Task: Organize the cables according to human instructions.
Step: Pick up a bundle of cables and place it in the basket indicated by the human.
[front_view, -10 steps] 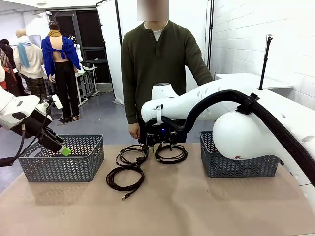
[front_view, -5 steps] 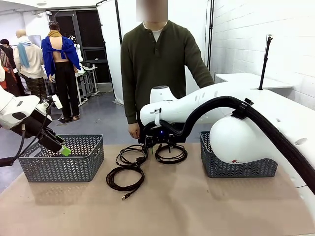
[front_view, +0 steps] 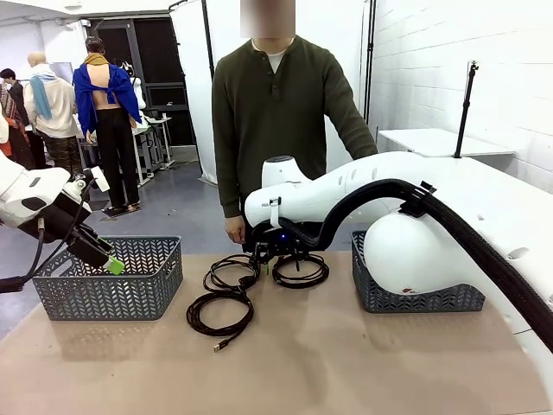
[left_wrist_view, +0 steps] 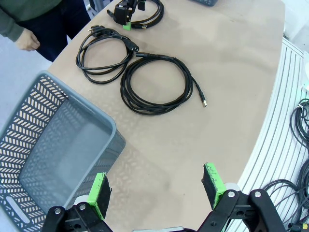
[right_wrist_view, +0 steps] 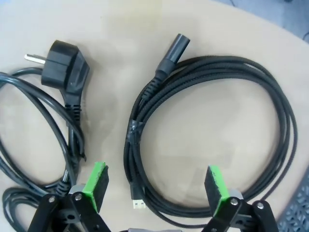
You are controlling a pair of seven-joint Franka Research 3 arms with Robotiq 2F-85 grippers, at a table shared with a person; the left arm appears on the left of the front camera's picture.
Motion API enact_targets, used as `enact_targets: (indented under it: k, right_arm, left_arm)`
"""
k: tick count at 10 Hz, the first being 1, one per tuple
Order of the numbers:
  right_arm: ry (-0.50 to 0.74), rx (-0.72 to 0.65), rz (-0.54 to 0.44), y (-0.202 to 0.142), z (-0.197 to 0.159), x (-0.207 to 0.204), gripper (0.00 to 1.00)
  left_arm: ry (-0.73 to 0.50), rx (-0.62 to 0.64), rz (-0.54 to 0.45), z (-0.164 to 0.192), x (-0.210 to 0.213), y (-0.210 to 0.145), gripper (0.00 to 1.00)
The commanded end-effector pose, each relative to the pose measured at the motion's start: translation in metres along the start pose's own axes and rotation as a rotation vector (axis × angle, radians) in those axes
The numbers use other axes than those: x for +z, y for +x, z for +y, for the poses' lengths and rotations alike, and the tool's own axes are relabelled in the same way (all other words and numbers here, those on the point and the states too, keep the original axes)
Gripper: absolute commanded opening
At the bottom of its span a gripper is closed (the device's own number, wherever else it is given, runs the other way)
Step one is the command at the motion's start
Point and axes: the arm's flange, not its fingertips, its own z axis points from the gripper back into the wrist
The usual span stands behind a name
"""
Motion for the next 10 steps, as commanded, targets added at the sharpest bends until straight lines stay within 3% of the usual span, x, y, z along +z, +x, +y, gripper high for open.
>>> enact_targets:
  k: [1, 7, 10]
  right_arm:
    - [-0.042, -0.044, -0.021, 0.015, 0.005, -0.002, 1.00]
    - [-0.045, -0.041, 0.022, 0.020, 0.004, -0.012, 1.00]
    - [-0.044, -0.066, 0.038, 0.021, 0.002, -0.013, 0.47]
  left_arm:
    - [-0.017, -0.011, -0.012, 0.003, 0.000, -0.002, 1.00]
    - [-0.017, -0.011, -0.012, 0.003, 0.000, -0.002, 1.00]
    - [-0.017, -0.011, -0.012, 0.003, 0.000, -0.002, 1.00]
